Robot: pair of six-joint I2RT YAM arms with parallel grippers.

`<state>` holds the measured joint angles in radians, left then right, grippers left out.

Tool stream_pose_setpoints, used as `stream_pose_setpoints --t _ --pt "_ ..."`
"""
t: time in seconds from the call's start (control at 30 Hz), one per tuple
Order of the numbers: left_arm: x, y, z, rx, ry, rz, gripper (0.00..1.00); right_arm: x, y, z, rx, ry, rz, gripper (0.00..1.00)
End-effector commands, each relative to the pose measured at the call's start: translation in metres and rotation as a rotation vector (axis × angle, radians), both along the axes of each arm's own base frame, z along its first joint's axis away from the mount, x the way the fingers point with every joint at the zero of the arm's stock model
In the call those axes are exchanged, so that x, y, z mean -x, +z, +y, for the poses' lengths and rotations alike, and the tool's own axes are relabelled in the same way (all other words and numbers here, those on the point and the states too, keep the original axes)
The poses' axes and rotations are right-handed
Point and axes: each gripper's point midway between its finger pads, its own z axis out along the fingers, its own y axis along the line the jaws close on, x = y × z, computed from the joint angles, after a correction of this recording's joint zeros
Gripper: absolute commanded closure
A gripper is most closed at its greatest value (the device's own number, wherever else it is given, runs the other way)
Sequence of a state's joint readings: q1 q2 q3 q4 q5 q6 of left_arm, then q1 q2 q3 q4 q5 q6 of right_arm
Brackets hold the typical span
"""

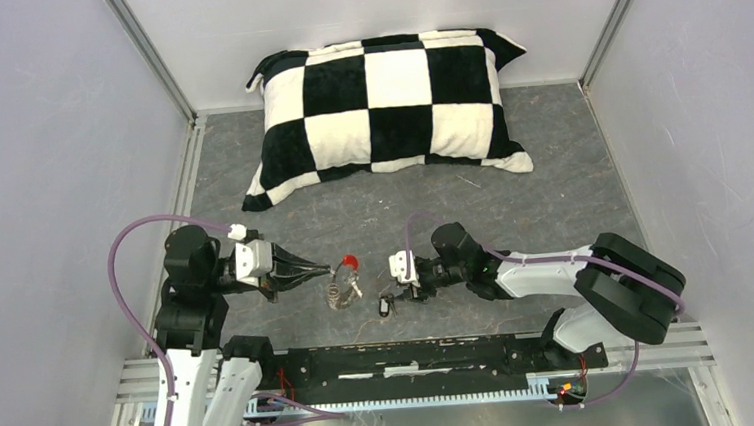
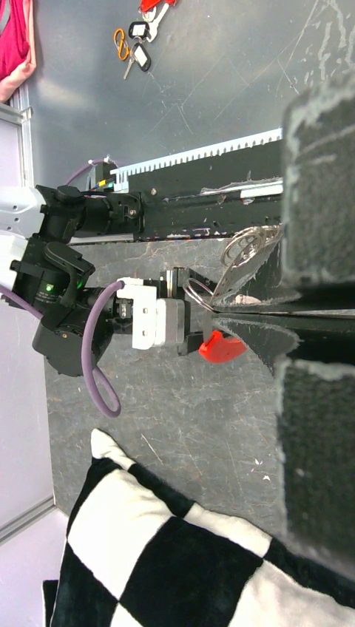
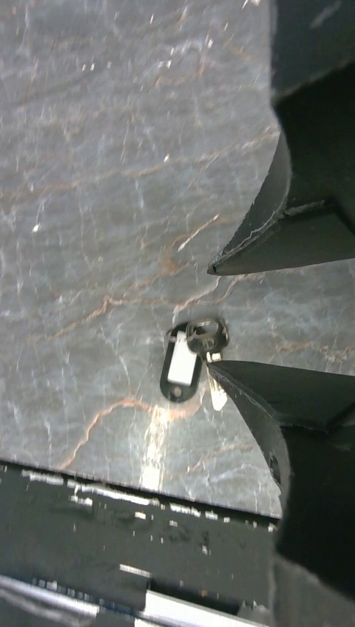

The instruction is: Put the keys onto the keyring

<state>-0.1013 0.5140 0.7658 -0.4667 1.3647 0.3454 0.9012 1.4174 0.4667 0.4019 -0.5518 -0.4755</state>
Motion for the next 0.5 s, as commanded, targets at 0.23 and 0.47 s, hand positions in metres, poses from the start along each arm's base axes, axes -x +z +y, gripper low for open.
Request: stream_pose_setpoints --t 0.23,0.47 --pt "0.0 0.011 0.0 0.006 0.006 -0.017 0.98 0.007 0.017 0.028 -0.112 0.12 0.023 0.5" --pt "0.001 0.012 0.001 0.006 0.006 -0.023 0.98 0.0 0.005 0.034 -0.094 0.103 0.036 0.5"
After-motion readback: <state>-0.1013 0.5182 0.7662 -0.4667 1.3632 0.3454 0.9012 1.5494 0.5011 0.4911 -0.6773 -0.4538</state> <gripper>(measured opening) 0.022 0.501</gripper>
